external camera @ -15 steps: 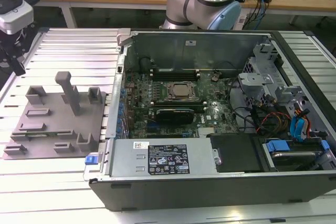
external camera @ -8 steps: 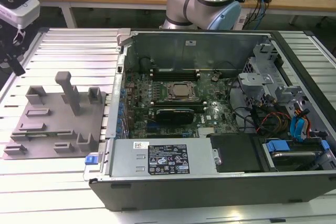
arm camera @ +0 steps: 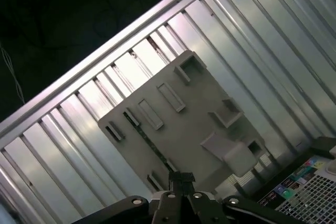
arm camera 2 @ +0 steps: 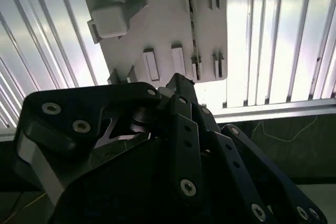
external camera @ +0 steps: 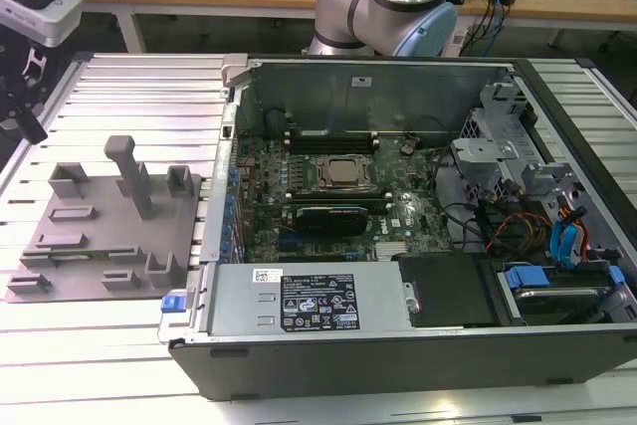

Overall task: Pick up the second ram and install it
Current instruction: 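Pick up the second ram and move it above second insertion slot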

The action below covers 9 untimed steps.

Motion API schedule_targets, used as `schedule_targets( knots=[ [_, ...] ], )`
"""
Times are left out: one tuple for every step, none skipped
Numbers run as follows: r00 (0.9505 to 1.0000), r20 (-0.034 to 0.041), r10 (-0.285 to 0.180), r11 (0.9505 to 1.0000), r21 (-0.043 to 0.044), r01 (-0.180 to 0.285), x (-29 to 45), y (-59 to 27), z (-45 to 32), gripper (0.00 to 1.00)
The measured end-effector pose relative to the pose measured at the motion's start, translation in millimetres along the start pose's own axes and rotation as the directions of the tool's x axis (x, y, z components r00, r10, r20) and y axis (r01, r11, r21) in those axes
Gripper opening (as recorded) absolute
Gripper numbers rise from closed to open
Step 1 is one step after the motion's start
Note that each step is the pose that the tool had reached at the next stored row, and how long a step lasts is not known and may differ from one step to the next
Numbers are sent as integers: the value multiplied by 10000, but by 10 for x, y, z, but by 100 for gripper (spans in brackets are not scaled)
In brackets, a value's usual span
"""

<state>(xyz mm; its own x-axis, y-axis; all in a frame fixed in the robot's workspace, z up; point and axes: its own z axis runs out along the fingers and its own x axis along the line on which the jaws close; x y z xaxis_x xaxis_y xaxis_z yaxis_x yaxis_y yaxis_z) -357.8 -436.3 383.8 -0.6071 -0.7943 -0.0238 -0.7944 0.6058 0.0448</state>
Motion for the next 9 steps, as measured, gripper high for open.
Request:
schedule_targets(
  knots=[
    [9997, -10, -235, 9997, -6, 235, 0, 0, 0, 8],
    [9989, -21, -478, 9989, -12, 478, 0, 0, 0, 8],
    [9982, -26, -606, 9982, -15, 606, 0, 0, 0, 8],
    [9973, -32, -728, 9973, -19, 728, 0, 0, 0, 8],
    [9952, -42, -978, 9952, -25, 978, 0, 0, 0, 8],
    [9931, -50, -1175, 9931, -31, 1174, 0, 0, 0, 8],
    [9906, -59, -1370, 9906, -37, 1369, 0, 0, 0, 8],
    [9848, -74, -1735, 9848, -49, 1735, 0, 0, 0, 8],
    [9784, -87, -2064, 9785, -59, 2064, 0, 0, 0, 8]
  ],
)
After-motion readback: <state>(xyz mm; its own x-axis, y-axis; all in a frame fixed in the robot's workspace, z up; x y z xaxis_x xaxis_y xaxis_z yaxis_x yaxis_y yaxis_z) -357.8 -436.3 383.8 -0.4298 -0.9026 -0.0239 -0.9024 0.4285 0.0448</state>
